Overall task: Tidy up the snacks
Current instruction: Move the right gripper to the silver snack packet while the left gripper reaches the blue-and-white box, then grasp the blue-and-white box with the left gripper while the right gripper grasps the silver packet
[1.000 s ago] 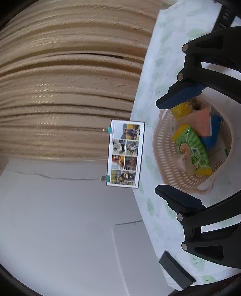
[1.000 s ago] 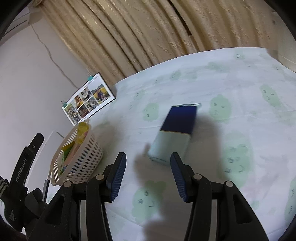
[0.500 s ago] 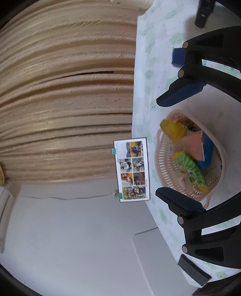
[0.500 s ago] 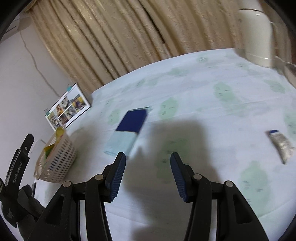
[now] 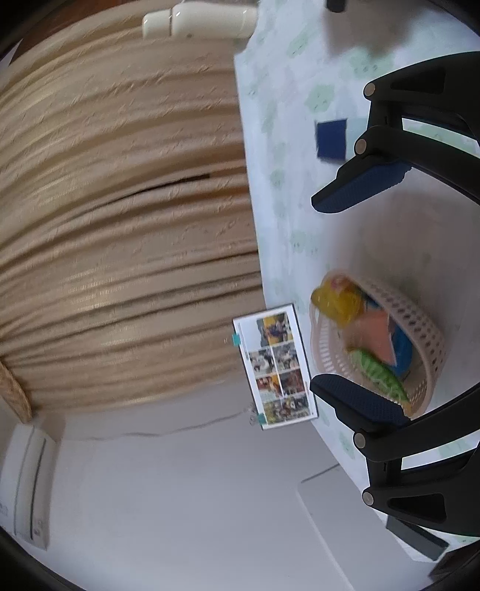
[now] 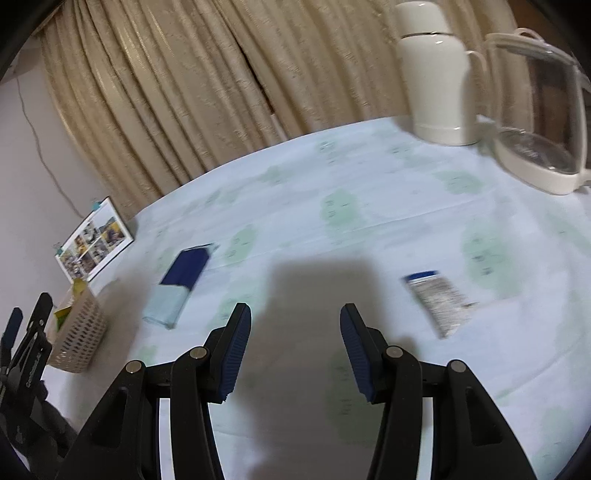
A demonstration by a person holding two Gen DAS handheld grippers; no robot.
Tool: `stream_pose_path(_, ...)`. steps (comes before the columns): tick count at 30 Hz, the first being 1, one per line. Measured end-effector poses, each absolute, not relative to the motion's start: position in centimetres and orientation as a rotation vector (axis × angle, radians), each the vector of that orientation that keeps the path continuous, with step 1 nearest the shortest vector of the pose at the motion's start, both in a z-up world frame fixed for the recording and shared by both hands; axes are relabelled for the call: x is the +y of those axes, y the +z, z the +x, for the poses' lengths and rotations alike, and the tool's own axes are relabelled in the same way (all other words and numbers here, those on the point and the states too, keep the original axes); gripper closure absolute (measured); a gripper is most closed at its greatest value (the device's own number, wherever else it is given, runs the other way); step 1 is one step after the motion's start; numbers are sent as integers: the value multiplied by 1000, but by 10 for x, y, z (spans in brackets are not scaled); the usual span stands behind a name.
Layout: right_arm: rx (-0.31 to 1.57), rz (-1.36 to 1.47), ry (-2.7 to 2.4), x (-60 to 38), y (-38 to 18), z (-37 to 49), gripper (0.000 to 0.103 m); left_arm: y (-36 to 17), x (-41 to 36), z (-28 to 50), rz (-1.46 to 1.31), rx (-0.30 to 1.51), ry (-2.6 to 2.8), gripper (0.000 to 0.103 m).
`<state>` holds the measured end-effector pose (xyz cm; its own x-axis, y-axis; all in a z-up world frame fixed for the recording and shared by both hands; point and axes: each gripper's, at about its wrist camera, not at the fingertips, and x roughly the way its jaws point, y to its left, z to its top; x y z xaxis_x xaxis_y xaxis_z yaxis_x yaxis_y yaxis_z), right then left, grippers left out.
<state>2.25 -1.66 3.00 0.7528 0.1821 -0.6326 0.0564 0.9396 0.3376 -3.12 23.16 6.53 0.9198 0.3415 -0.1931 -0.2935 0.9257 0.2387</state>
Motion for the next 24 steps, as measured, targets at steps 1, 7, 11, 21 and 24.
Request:
stream_pose_path(1,718,351,60,-21,30,21,54,65,228,-31,216,239,317,14)
stream_pose_path(7,711,351,-14,-54,31,15,53,58,211,-28,243,287,240,14)
stream_pose_path(11,724,318,-61,-71,30,16,53,51,197,-23,274,345,169,14)
stream_pose_path(21,839,186,-73,-76,18,37,53,38,167,-14,353,434,70,14)
stream_pose_path(24,861,174,-53,-75,15,41,55,35,163,-9,351,470,28,14)
